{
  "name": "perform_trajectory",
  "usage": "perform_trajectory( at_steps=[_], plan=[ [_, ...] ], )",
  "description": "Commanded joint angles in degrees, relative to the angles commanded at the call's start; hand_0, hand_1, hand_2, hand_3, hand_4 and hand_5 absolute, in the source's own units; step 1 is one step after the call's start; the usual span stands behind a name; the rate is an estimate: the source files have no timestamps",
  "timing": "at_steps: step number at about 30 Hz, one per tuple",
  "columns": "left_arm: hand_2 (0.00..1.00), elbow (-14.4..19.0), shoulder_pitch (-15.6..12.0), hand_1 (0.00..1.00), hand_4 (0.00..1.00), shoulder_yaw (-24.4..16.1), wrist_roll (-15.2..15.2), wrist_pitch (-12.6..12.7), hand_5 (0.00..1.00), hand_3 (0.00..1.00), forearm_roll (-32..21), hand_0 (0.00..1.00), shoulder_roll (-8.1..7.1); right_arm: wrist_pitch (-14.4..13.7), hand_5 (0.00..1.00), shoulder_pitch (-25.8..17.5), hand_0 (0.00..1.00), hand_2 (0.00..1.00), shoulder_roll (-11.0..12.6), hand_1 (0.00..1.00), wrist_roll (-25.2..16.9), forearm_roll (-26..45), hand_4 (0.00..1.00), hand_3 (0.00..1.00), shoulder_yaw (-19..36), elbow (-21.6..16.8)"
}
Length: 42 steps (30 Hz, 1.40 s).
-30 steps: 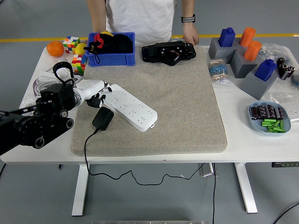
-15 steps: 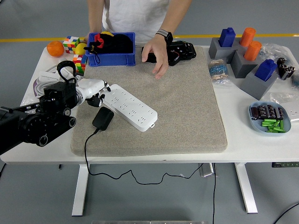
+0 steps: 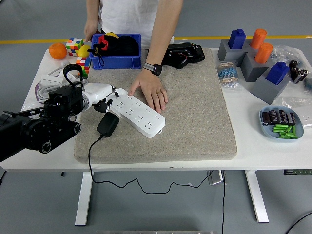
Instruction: Press the white button,pick up the black plug,place it near the board,insert it into the board
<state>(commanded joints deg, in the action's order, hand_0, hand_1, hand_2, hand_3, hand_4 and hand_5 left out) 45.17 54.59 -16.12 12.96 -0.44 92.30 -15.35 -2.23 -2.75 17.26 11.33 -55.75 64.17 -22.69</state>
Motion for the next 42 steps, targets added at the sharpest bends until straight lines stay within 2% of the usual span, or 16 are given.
perform_trajectory(
  at_steps=[9, 14, 21, 27, 31, 34, 35, 37, 40, 41, 42],
  plan=[
    [0.171, -0.92, 0.94, 0.209, 0.203, 3.39, 0.31, -0.82, 0.002, 0.786, -0.64, 0.178, 0.66, 0.01, 0.419, 0.14, 0.702, 0.653, 0.06, 0.642, 0.01, 0.00, 0.674, 0.600, -0.06, -0.05],
    [0.172, -1.22, 1.15, 0.209, 0.200, 3.74, 0.35, -0.95, 0.002, 0.786, -0.81, 0.178, 0.78, 0.04, 0.419, 0.14, 0.701, 0.653, 0.03, 0.643, 0.03, 0.01, 0.674, 0.600, -0.18, -0.03],
    [0.172, 0.88, 0.66, 0.210, 0.208, -0.74, 0.01, -0.18, 0.002, 0.785, 0.70, 0.178, -0.50, 0.05, 0.420, -0.14, 0.701, 0.653, -0.11, 0.643, 0.05, -0.05, 0.674, 0.600, 0.05, 0.04],
    [0.172, 4.53, -1.19, 0.210, 0.207, -6.45, 0.48, 0.21, 0.002, 0.784, 2.21, 0.178, -2.46, 0.04, 0.420, -0.26, 0.700, 0.653, -0.13, 0.643, 0.03, -0.18, 0.674, 0.600, 0.27, 0.00],
    [0.195, 8.20, -3.78, 0.220, 0.234, -9.93, 0.85, 0.75, 0.002, 0.783, 2.31, 0.179, -4.16, 0.05, 0.420, -0.28, 0.703, 0.653, -0.26, 0.643, 0.01, -0.27, 0.674, 0.600, 0.59, -0.12],
    [0.195, 12.42, -7.63, 0.220, 0.234, -13.77, 1.27, 1.57, 0.002, 0.783, 0.83, 0.179, -5.89, 0.01, 0.420, -0.36, 0.703, 0.653, -0.33, 0.643, -0.03, -0.34, 0.674, 0.600, 0.90, -0.15],
    [0.416, 13.77, -8.98, 0.356, 0.538, -15.10, 1.56, 1.87, 0.002, 0.770, 0.38, 0.229, -6.25, 0.00, 0.419, -0.40, 0.700, 0.653, -0.35, 0.643, -0.04, -0.35, 0.673, 0.600, 0.95, -0.14],
    [0.416, 15.60, -10.87, 0.356, 0.538, -17.09, 2.29, 2.38, 0.002, 0.770, 0.46, 0.229, -6.62, 0.00, 0.419, -0.51, 0.700, 0.653, -0.38, 0.643, -0.01, -0.41, 0.673, 0.600, 1.03, -0.07],
    [0.416, 20.54, -16.02, 0.356, 0.538, -23.01, 2.46, 4.68, 0.002, 0.770, 0.54, 0.229, -7.02, 0.01, 0.419, -0.75, 0.700, 0.653, -0.51, 0.643, 0.03, -0.55, 0.673, 0.600, 1.19, 0.08],
    [0.619, 21.66, -17.20, 0.595, 0.644, -24.45, 2.44, 5.24, 0.002, 0.794, 0.52, 0.379, -7.03, 0.01, 0.420, -0.79, 0.703, 0.653, -0.52, 0.643, 0.04, -0.58, 0.674, 0.600, 1.21, 0.09],
    [0.619, 22.86, -18.49, 0.595, 0.644, -25.84, 2.16, 6.21, 0.002, 0.794, 0.65, 0.379, -6.92, 0.01, 0.420, -0.79, 0.703, 0.653, -0.53, 0.643, 0.02, -0.57, 0.674, 0.600, 1.27, 0.01]
  ],
)
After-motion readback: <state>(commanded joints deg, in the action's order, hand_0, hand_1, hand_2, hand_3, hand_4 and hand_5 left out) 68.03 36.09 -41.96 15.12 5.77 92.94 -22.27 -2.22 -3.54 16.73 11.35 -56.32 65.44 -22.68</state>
